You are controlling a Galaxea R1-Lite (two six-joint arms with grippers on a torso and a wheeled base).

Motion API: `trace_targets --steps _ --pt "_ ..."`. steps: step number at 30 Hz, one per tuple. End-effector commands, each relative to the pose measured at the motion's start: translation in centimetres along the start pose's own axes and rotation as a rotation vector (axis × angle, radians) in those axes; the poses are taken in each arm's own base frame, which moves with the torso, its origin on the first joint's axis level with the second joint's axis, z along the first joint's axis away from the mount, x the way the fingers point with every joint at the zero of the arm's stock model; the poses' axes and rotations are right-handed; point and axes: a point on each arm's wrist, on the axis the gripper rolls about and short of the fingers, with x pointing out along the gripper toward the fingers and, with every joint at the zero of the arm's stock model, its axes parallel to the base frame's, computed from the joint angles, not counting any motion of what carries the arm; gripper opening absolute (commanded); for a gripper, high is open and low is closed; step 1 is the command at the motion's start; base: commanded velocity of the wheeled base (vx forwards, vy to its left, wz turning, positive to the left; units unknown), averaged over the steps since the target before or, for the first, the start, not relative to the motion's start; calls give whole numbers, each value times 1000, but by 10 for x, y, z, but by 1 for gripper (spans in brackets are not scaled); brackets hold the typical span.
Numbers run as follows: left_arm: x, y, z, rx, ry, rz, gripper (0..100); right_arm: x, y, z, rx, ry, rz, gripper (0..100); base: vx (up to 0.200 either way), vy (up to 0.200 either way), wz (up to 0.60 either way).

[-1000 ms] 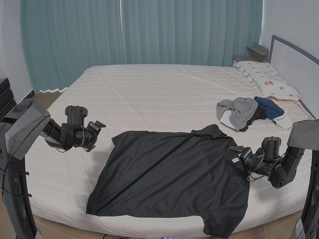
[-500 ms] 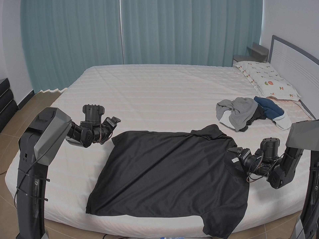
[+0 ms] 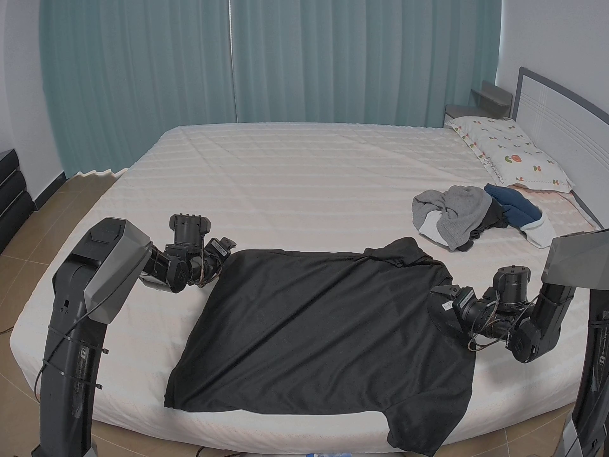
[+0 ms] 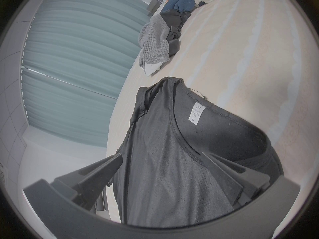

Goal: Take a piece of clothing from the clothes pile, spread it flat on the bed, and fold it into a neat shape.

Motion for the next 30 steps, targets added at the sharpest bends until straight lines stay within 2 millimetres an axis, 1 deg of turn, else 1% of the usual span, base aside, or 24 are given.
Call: trace_targets --steps 1,4,5,6,14,16,18,21,24,29,30 --pt "3 2 -1 -1 0 3 100 1 0 0 -1 1 0 100 0 0 0" --pt "5 2 -1 1 -4 0 100 1 0 0 -1 2 1 100 0 0 0" --pt "5 2 -1 1 -4 0 0 1 0 0 -1 2 1 100 0 0 0" --pt "8 3 -3 3 -1 2 0 1 0 0 -1 1 2 100 0 0 0" --pt "12 6 -4 3 -7 8 0 1 0 0 -2 2 3 100 0 0 0" --pt "13 4 0 0 -40 10 0 1 0 0 -2 2 3 100 0 0 0" --pt "16 1 6 -6 -116 28 0 1 1 0 -2 1 5 100 0 0 0" --pt "25 1 13 -17 -207 27 0 1 1 0 -2 2 4 100 0 0 0" --pt "27 2 18 -22 -239 18 0 1 0 0 -2 2 4 100 0 0 0" --pt "28 4 22 -23 -246 21 0 1 0 0 0 2 4 100 0 0 0" --pt "27 7 25 -25 -252 27 0 1 0 0 0 2 4 100 0 0 0"
